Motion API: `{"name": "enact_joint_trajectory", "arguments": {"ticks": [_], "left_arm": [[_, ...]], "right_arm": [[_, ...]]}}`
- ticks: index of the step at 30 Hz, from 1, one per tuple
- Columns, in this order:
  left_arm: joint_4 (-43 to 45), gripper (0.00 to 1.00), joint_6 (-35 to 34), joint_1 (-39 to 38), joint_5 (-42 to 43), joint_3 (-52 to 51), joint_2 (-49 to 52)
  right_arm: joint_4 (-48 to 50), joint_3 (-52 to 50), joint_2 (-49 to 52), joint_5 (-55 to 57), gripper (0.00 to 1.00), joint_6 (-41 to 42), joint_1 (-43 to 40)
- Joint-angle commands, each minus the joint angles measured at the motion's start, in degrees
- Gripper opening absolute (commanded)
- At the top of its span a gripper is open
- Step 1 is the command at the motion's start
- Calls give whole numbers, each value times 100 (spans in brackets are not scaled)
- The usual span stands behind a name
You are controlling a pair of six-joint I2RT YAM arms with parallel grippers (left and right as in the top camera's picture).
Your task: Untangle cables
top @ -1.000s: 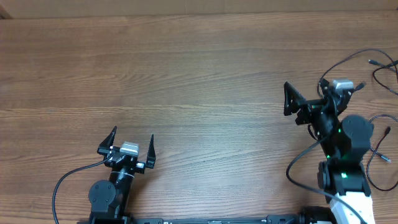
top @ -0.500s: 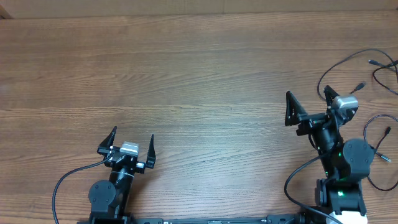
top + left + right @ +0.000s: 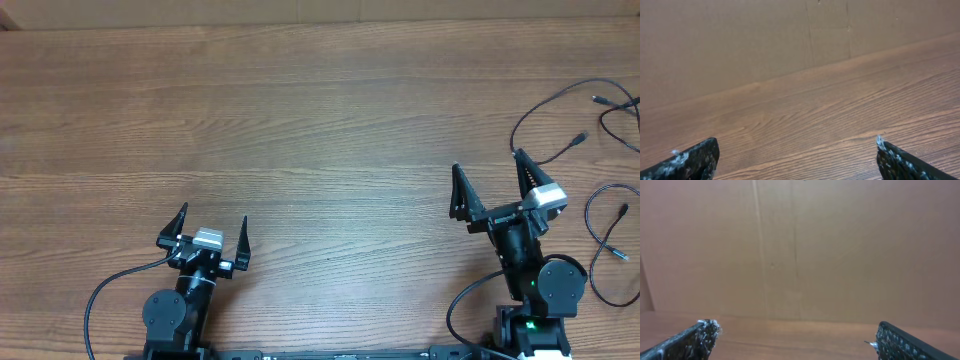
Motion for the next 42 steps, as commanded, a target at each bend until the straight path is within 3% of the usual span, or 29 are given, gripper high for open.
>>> {"name": "enact_joint_trajectory", "arguments": {"ticks": [1, 7, 15, 33, 42], "left_arm": [[-20, 100, -83, 26, -39, -22, -55], [-20, 100, -81, 24, -39, -22, -55], [-20, 100, -83, 24, -39, -22, -55], [-20, 100, -83, 24, -39, -22, -55], [-20, 100, -81, 24, -39, -22, -55]], "right_arm": [[109, -289, -74, 315, 100, -11, 37], [894, -852, -372, 391, 100, -11, 37], [501, -833, -793, 413, 100, -9, 37], [-2118, -833, -1932, 931, 100, -11, 37], [-3783, -833, -3182, 988, 100, -11, 37]]}}
